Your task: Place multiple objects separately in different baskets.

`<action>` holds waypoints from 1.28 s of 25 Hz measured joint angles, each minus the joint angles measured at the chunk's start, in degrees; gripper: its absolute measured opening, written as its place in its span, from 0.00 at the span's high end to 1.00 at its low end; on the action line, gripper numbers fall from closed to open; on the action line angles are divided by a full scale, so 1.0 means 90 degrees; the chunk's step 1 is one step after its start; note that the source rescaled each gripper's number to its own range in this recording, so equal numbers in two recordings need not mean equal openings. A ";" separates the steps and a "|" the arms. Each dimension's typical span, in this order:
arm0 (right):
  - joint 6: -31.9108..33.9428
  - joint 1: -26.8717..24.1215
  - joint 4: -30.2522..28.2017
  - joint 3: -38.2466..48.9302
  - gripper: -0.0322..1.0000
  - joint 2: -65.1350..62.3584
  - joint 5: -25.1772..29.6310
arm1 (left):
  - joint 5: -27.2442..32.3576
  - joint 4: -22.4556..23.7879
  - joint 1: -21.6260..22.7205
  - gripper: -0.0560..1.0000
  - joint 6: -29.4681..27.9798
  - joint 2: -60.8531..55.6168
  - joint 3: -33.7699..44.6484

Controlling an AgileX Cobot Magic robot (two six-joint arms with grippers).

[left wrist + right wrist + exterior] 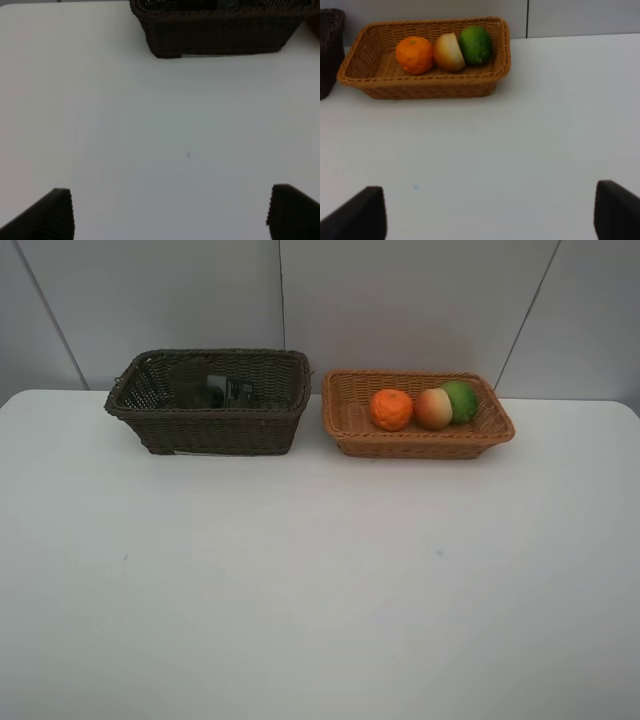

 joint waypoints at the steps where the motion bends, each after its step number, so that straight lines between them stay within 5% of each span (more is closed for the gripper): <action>1: 0.0000 0.0000 0.0000 0.0000 0.09 0.0000 0.0000 | 0.0000 0.0099 0.0000 0.00 -0.0079 0.0000 0.0000; 6: 0.0000 0.0000 0.0000 0.0000 0.09 0.0000 0.0000 | 0.0000 0.0627 0.0000 0.00 -0.0531 0.0000 0.0000; 32: 0.0000 0.0000 0.0000 0.0000 0.09 0.0000 0.0000 | 0.0000 0.0565 0.0356 0.00 -0.0444 0.0000 0.0000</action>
